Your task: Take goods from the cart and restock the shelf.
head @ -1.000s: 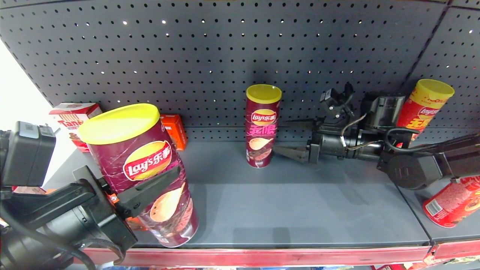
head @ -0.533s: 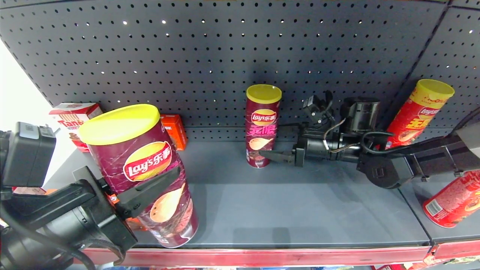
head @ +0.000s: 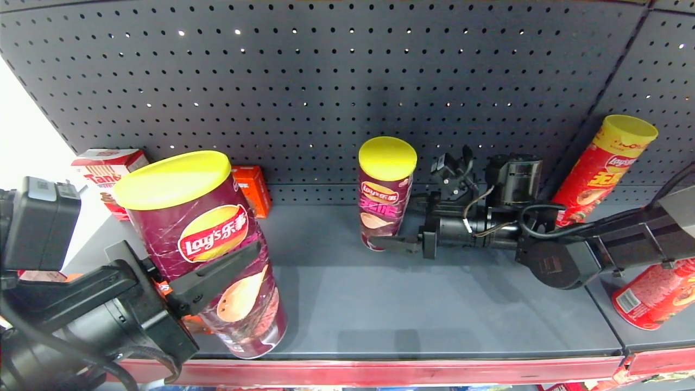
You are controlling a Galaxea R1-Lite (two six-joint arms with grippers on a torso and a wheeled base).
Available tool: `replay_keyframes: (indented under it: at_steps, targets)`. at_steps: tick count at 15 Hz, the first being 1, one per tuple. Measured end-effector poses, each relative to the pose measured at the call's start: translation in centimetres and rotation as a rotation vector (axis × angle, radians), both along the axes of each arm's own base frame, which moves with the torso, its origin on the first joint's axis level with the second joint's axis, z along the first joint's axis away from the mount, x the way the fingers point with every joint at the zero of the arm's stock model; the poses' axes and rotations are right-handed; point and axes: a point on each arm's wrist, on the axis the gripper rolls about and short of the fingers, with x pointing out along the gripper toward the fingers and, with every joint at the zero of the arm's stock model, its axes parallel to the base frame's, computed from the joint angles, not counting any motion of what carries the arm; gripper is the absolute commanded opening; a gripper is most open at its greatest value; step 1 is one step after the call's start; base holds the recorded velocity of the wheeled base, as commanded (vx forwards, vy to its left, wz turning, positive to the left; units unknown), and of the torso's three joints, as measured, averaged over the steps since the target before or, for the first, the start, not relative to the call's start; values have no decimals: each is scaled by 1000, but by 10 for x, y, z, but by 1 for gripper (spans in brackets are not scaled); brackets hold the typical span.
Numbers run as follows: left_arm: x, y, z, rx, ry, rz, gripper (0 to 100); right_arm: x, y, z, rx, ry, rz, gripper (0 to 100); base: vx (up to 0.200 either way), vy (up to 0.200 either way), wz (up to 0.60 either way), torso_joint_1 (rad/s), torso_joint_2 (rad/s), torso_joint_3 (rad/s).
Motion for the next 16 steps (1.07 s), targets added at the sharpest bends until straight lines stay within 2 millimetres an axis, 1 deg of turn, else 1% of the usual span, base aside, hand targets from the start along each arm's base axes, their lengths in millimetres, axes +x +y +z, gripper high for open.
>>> replay_keyframes:
  at_steps: [3, 5, 7, 9, 13, 14, 16]
  targets:
    - [0, 0, 0, 1, 0, -1, 0, 5, -3, 1, 4, -8, -19, 100, 0, 0, 0, 0, 0, 0]
    - [0, 0, 0, 0, -1, -1, 0, 13, -2, 4, 11, -26, -45, 100, 0, 0, 0, 0, 0, 0]
    - [0, 0, 0, 0, 0, -1, 0, 23, 2, 7, 21, -51, -86, 100, 0, 0, 0, 0, 0, 0]
    - [0, 0, 0, 0, 0, 0, 0, 32, 8, 7, 29, -62, -90, 100, 0, 0, 0, 0, 0, 0]
    - [0, 0, 0, 1, 1, 0, 0, 39, 18, 1, 31, -59, -103, 100, 0, 0, 0, 0, 0, 0]
    - [0, 0, -1, 2, 2, 0, 0, 40, 19, -1, 30, -55, -100, 0, 0, 0, 0, 0, 0, 0]
    - [0, 0, -1, 2, 3, 0, 0, 40, 22, -2, 28, -50, -106, 0, 0, 0, 0, 0, 0, 0]
